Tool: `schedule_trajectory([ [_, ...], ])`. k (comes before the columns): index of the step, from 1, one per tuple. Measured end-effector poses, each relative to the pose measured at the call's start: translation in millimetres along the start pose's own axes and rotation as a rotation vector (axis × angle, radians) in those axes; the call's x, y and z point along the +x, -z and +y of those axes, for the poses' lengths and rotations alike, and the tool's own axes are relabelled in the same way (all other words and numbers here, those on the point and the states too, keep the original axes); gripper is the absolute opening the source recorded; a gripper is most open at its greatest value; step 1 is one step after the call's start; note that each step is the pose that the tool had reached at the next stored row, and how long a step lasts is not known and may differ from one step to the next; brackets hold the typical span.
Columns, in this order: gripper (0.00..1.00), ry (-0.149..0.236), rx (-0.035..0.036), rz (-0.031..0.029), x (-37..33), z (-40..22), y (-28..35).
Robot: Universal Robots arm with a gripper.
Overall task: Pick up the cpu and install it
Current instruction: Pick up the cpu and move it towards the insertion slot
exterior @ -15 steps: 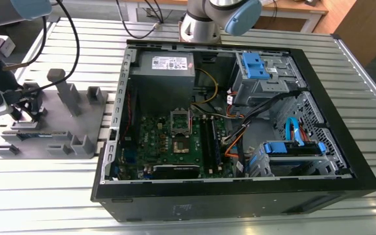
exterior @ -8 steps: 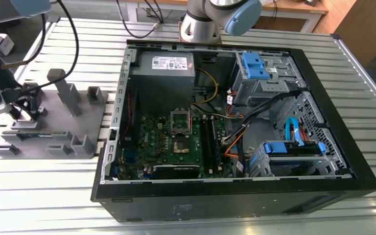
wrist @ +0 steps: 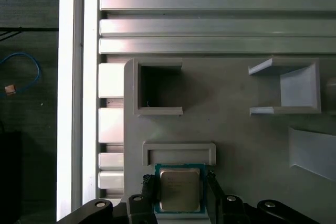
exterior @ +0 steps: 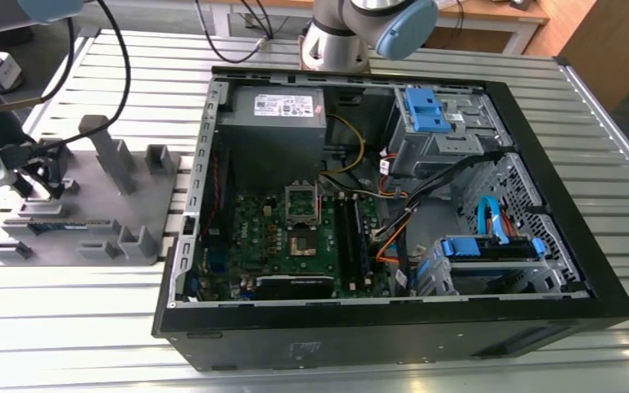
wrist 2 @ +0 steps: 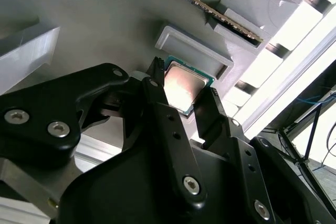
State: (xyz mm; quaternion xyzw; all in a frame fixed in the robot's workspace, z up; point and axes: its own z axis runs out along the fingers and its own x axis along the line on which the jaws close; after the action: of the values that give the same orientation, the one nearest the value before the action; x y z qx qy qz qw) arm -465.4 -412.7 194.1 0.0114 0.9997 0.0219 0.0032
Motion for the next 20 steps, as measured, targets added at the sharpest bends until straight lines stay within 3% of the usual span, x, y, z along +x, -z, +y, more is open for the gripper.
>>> schedule_trajectory([
  [10,0.47,0.0,0.0,0.0001,0.0,0.0,0.8],
  [20,0.47,0.0,0.0,0.0001,0.0,0.5,10.9],
])
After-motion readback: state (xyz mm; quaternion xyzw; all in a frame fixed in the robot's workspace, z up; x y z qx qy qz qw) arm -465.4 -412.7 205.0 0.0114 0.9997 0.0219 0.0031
